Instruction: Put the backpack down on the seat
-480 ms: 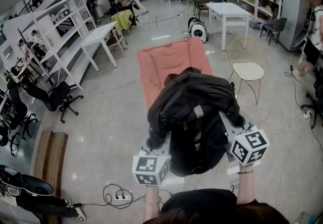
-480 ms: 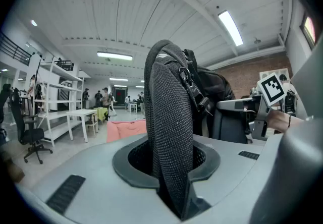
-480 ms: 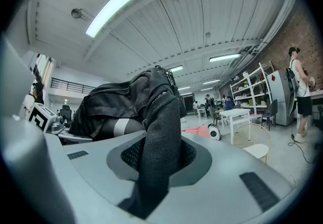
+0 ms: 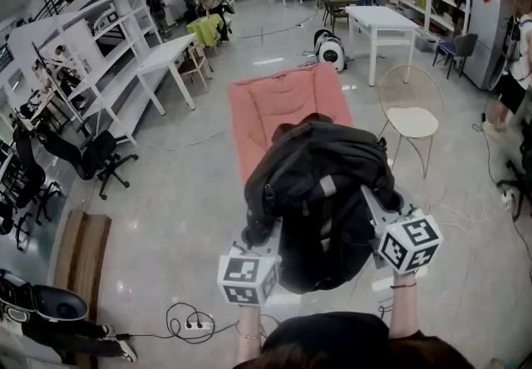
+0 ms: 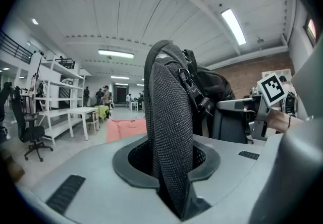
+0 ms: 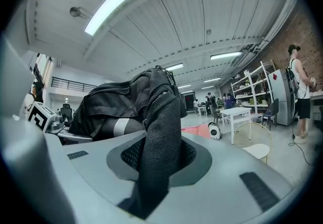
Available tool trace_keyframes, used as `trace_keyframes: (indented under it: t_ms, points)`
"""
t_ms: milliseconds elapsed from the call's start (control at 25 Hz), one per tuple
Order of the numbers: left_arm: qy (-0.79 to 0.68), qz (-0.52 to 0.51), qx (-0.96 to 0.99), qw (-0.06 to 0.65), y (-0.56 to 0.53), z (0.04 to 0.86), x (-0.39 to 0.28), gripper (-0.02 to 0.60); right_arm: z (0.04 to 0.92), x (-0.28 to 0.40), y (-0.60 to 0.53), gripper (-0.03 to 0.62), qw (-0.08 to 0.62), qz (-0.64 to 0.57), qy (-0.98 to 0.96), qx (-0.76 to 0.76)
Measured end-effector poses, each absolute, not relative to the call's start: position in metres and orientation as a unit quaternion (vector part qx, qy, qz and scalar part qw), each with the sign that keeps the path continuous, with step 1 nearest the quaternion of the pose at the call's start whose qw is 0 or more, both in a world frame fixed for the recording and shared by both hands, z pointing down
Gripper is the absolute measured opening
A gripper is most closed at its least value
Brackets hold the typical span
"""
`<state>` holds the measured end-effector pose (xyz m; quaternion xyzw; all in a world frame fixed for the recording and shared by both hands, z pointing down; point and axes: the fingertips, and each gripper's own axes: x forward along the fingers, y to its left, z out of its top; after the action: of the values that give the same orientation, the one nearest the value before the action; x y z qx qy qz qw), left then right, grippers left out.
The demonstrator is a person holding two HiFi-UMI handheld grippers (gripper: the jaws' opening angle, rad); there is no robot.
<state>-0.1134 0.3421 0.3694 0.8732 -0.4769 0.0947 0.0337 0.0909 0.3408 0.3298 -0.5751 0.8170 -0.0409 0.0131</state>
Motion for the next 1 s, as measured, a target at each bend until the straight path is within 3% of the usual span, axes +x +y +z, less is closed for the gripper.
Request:
trace_keyframes:
  t_ms: [1000]
  points:
    - [-0.503,0.110,0.854,0.072,0.217,0.394,-0.118,0.107,0.350,0.086,0.199,0.089,0.006,-0.081,0.831,-0.551]
